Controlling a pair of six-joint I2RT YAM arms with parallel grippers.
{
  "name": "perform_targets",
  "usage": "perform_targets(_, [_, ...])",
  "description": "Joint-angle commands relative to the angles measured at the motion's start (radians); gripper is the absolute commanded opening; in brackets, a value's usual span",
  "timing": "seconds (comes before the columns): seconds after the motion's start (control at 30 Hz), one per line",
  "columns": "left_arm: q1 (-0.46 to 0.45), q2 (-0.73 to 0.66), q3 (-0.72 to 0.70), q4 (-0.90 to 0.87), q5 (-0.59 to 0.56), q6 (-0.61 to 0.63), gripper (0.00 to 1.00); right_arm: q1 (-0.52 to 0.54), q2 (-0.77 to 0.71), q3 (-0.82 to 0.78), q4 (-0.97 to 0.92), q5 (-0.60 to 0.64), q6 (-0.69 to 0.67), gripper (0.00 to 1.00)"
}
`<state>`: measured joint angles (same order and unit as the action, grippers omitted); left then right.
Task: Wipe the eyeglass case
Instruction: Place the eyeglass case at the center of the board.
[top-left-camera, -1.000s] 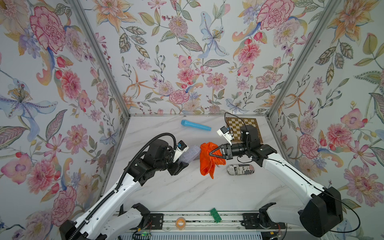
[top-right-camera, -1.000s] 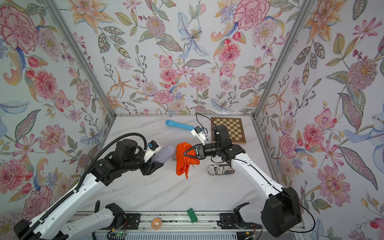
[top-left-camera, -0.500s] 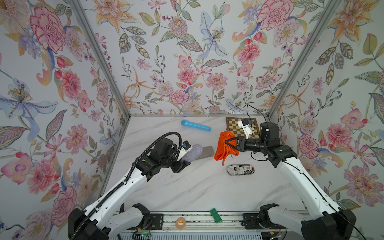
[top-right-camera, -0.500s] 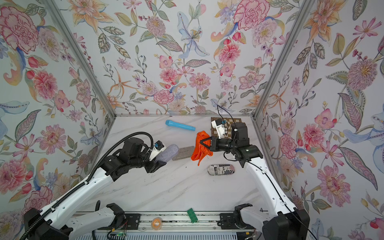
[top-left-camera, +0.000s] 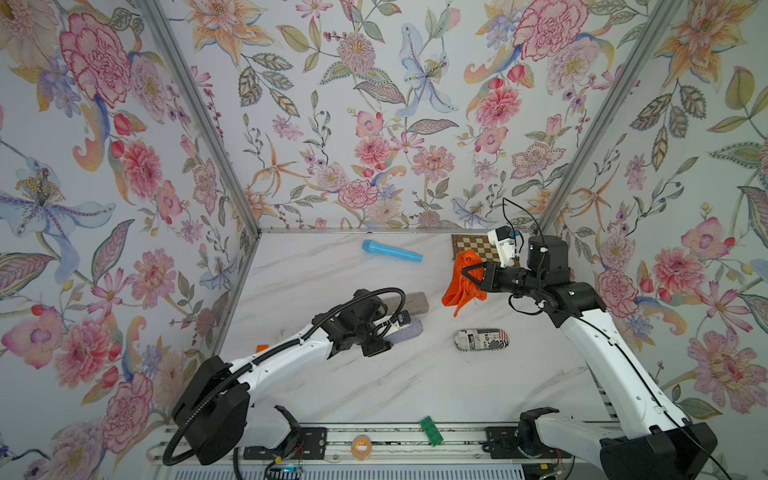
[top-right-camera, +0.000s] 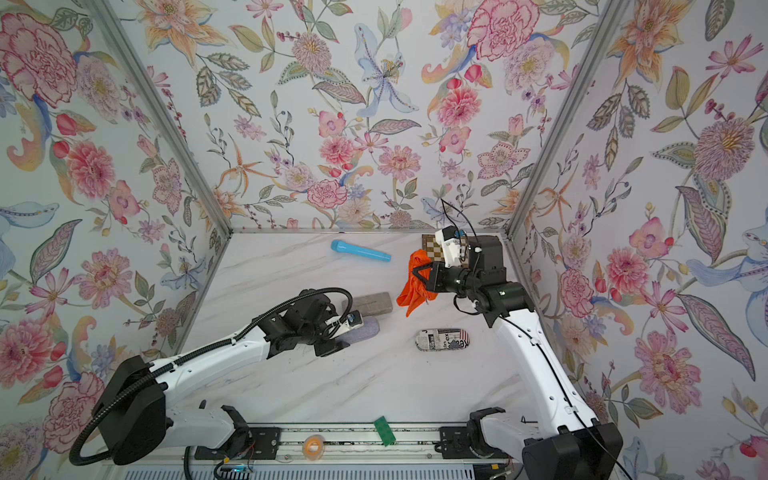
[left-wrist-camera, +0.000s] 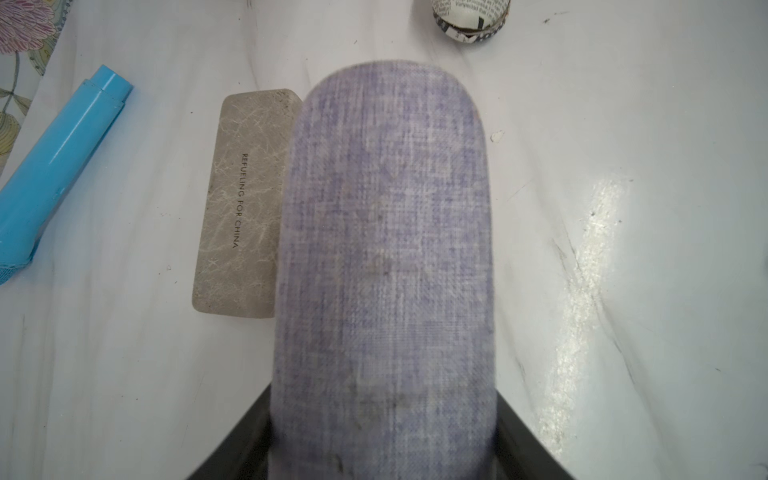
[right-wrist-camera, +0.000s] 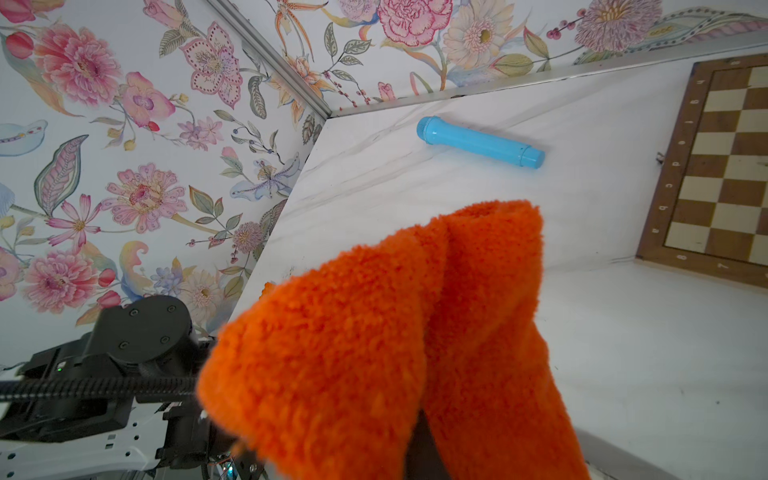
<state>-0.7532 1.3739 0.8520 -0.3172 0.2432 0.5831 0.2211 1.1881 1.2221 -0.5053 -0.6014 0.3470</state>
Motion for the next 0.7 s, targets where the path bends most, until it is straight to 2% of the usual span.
perform_targets(0.0, [-0.006, 0.052, -0.008, 0.139, -0.043, 0.067, 0.45, -0.019, 0.040, 0.069, 0.010, -0.018, -0.008, 0.00])
perform_targets(0.13, [-0.007, 0.147, 0.020, 0.128, 0.018, 0.094, 0.45, -0.025, 0.074, 0.075, 0.006, 0.004, -0.028, 0.00])
perform_targets(0.27, [-0.006, 0.182, 0.029, 0.152, 0.063, 0.093, 0.46, -0.026, 0.088, 0.052, 0.032, 0.005, -0.025, 0.00])
perform_targets(0.37, [-0.008, 0.253, 0.044, 0.149, 0.059, 0.110, 0.45, -0.026, 0.104, 0.053, 0.036, 0.000, -0.029, 0.00])
perform_targets(0.43, [-0.018, 0.272, 0.043, 0.165, 0.029, 0.120, 0.45, -0.027, 0.115, 0.062, 0.036, 0.000, -0.034, 0.00])
perform_targets(0.67, [-0.035, 0.326, 0.063, 0.183, 0.047, 0.126, 0.45, -0.028, 0.156, 0.089, 0.059, -0.011, -0.028, 0.00])
